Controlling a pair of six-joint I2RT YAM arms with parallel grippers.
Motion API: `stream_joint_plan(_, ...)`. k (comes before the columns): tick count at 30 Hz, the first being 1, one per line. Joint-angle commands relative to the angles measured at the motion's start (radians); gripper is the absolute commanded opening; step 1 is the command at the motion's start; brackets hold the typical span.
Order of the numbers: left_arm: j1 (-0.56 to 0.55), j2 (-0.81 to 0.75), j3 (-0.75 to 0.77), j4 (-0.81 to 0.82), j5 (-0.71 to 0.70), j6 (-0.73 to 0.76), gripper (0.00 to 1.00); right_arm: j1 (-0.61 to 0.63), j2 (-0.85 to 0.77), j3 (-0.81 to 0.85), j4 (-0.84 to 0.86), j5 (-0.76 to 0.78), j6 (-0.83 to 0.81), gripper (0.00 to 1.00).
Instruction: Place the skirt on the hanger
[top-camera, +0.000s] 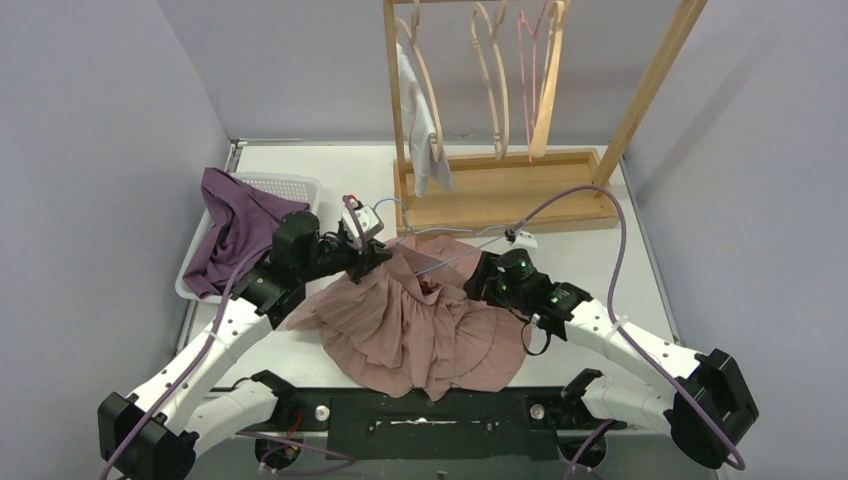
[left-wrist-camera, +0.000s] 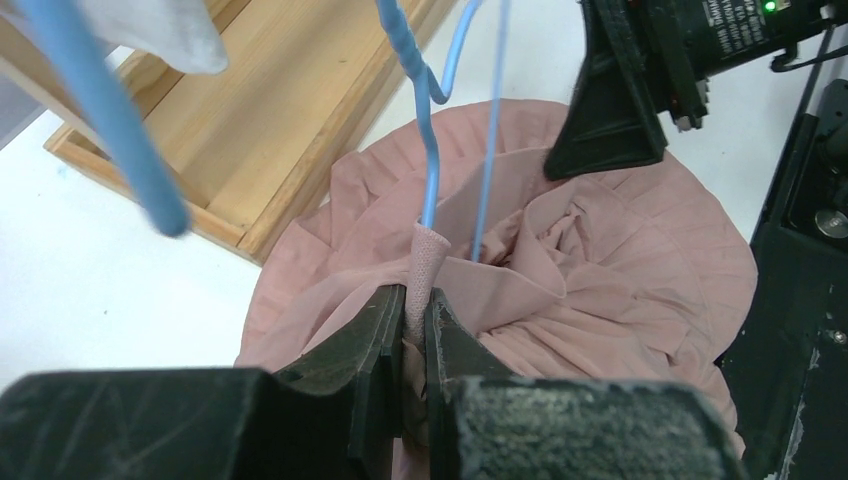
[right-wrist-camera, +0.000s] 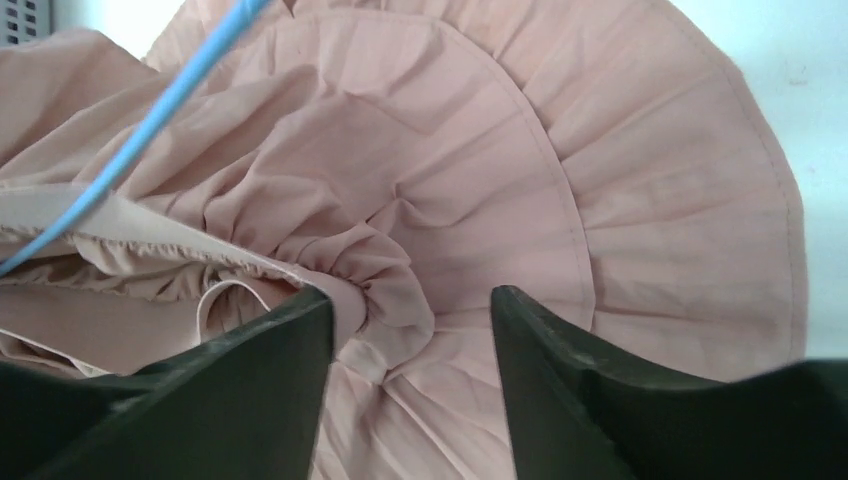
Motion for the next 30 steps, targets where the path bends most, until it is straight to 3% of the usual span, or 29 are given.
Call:
stream_joint_plan(1,0.004,-0.035,0.029,0.026,-0.052,0.006,0.0,-0.025,-0.048,-0.005,-0.088,-0.036,-0.011,0.49)
stream_joint_plan(5,0.005,-0.048,0.035,-0.013,-0.029,0.035,0.0,-0.086,-0.042,-0.008,-0.105,-0.045,-0.019,0.14)
stream_joint_plan(8,0.006,-0.076,0.034,-0.069,0.039,0.089,0.0,-0.141,-0.042,0.009,-0.109,-0.032,-0.025,0.01)
stream_joint_plan(14,0.008,-0.14,0.028,-0.228,0.062,0.27,0.0,-0.282,-0.089,0.065,-0.158,-0.033,-0.046,0.0)
stream_joint_plan(25,0.009,-0.021,0.123,-0.453,-0.146,0.425,0.0,-0.414,-0.1,0.252,-0.328,-0.044,-0.119,0.0)
stream_joint_plan(30,0.008,0.02,0.159,-0.397,-0.093,0.376,0.0,-0.407,-0.12,0.259,-0.18,-0.309,-0.277,0.0)
